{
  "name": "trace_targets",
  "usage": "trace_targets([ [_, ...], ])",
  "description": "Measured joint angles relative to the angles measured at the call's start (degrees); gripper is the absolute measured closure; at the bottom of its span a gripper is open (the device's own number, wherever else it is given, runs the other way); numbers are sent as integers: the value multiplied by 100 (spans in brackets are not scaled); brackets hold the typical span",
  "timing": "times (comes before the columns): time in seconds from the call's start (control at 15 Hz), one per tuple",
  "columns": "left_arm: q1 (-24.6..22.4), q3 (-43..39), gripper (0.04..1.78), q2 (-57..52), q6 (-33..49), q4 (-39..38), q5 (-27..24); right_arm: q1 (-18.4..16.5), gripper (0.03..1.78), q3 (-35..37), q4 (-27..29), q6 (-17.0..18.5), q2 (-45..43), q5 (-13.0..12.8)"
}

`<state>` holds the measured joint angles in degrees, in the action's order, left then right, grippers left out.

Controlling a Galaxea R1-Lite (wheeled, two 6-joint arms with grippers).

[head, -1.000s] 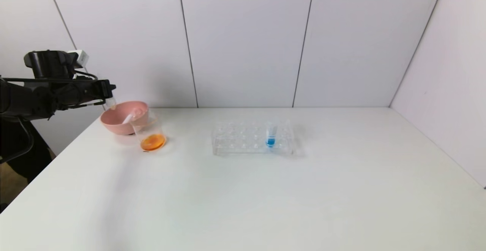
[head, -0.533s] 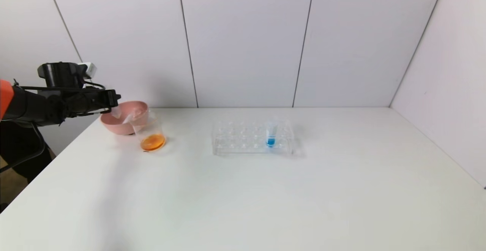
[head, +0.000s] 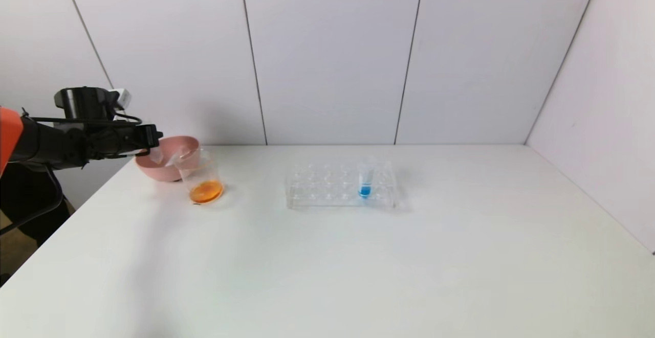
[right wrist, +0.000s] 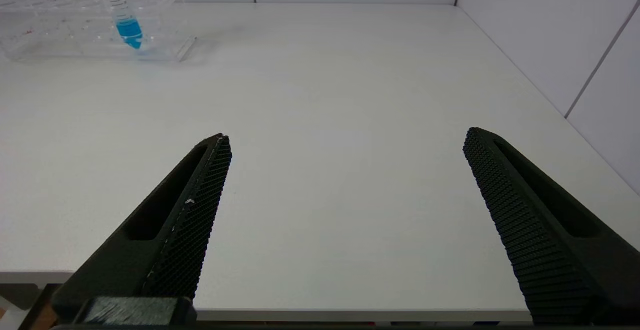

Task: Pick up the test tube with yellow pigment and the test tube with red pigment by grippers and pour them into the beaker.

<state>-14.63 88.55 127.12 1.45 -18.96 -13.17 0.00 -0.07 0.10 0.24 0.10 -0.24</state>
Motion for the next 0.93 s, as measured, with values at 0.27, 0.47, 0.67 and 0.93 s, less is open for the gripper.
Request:
trace_targets([
  [0.27, -4, 0, 136, 11, -5, 49, -6, 0, 11, 0, 0, 2, 0, -2],
  [0.47, -2, 30, 129, 28, 26, 72, -11, 0, 11, 0, 0, 0, 0, 0],
  [0.67, -4, 54, 98, 35, 45, 66, -15, 0, 11, 0, 0, 0, 0, -2],
  [0.93, -4, 56, 37, 33, 33, 52, -15, 0, 11, 0, 0, 2, 0, 0],
])
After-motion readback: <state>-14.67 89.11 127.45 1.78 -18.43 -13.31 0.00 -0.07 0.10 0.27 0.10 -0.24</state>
